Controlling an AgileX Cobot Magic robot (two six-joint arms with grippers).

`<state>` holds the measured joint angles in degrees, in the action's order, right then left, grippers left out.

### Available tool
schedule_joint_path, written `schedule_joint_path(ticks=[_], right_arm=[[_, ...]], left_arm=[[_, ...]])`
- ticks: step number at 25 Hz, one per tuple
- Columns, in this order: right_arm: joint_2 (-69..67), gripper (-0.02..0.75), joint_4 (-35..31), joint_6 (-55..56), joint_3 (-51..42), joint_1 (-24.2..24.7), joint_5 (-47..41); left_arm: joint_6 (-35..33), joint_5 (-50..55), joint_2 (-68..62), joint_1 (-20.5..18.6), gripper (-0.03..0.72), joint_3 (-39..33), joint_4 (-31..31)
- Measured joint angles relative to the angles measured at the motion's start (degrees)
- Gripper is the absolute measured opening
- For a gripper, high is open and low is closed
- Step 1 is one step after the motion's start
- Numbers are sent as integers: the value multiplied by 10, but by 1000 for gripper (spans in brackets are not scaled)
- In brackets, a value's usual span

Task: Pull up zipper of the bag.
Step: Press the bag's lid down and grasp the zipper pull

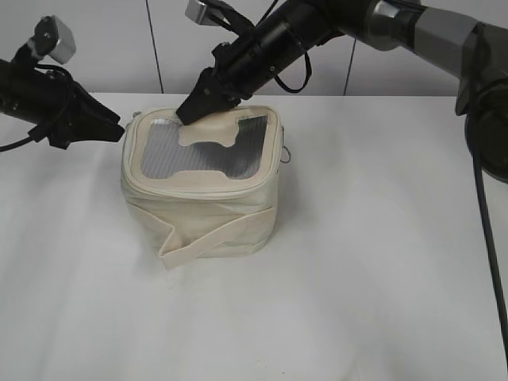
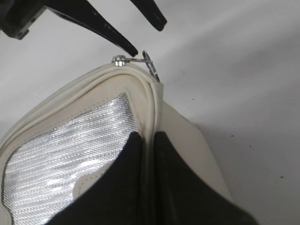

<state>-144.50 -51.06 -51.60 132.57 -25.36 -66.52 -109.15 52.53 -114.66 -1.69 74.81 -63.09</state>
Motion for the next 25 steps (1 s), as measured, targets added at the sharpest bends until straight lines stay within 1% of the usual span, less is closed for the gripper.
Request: schedule_joint_path(ticks=[4,9,14,15,16,17,18,19,20,22,25], right_arm=[[0,52,0,1,0,0,1],[0,52,0,1,0,0,1],[0,50,1,4,0,0,2],[0,50,1,5,0,0,2],[0,50,1,5,0,0,2],[0,50,1,5,0,0,2],[0,50,1,5,0,0,2],[0,50,1,6,0,0,2],[0,50,1,7,0,0,2],[0,50,2,12,0,0,4],[0,50,6,32,0,0,10]], left_arm=[[-6,-7,0,6,269,0,3],[-8,-9,0,26,269,0,4],[-8,-53,0,49,265,0,5],[-8,-65,0,56,247,0,7],[-8,-77,0,62,207,0,12],[-8,-85,0,67,155,0,19],[-8,-89,0,71,83,0,27],[-8,-91,0,73,36,0,39],[-5,-93,0,73,12,0,50],[19,-94,0,73,-7,0,75],[110,-89,6,72,-8,0,118]])
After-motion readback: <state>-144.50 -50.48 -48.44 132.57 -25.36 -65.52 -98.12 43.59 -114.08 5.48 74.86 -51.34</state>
